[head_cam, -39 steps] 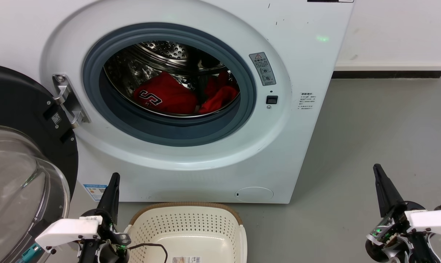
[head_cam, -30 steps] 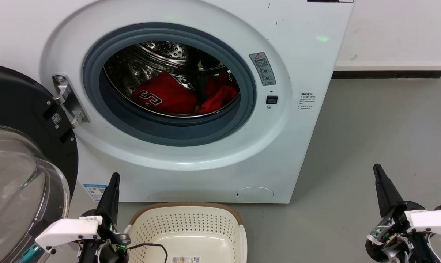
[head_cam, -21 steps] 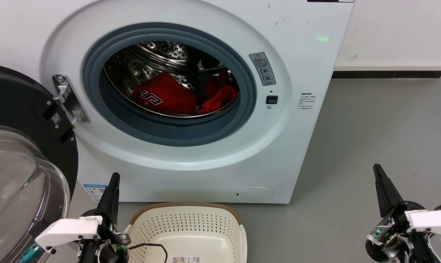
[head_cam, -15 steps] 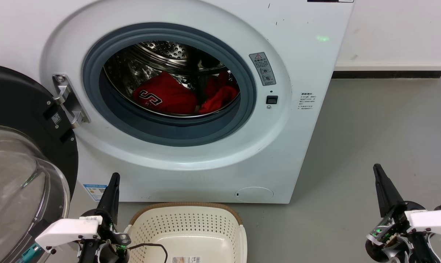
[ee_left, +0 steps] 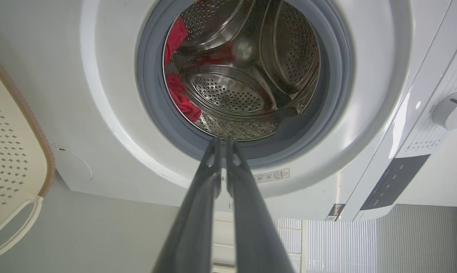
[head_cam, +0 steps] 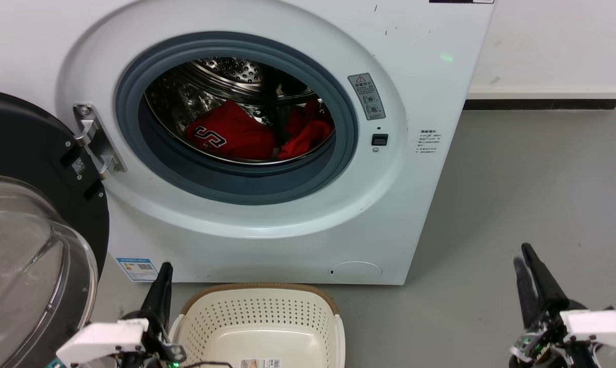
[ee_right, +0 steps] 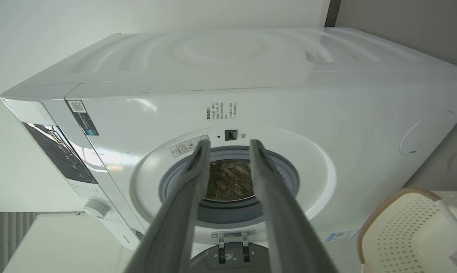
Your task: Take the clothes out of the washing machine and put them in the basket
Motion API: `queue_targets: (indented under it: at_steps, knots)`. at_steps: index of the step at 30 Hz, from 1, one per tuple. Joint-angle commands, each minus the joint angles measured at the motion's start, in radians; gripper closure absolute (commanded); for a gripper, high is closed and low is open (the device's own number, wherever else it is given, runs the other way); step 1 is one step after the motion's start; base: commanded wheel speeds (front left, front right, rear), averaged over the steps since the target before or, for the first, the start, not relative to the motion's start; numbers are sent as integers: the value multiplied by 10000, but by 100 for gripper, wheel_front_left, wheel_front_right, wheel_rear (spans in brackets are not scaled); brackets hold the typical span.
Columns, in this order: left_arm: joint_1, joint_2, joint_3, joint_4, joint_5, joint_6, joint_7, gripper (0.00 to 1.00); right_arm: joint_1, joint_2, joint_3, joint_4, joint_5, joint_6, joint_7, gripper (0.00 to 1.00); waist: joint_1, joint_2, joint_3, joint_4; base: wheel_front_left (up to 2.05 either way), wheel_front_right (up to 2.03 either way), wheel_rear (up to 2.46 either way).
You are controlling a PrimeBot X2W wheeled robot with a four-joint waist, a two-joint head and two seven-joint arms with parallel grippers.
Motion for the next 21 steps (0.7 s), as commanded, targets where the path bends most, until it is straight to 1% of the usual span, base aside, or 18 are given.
queue_targets:
  at_steps: [1, 13, 18, 21]
  knots:
    - [71, -5, -24, 41, 24, 0, -44, 0, 71, 4, 30, 17, -14, 0, -44, 0, 0, 0, 3, 0, 0, 0, 0]
    - [244, 2, -83, -272, 451, -5, -648, 0, 227, 2, 295, -163, -466, 0, -648, 0, 0, 0, 9, -23, 0, 0, 0]
    - [263, 6, 243, -278, 943, -7, -875, 0, 239, 2, 169, -156, -1027, 0, -875, 0, 0, 0, 8, -31, 0, 0, 0]
    - [238, 6, 496, -311, 1291, -9, -1003, 0, 209, 1, -19, -121, -1780, 0, -1005, 0, 0, 0, 8, -37, 0, 0, 0]
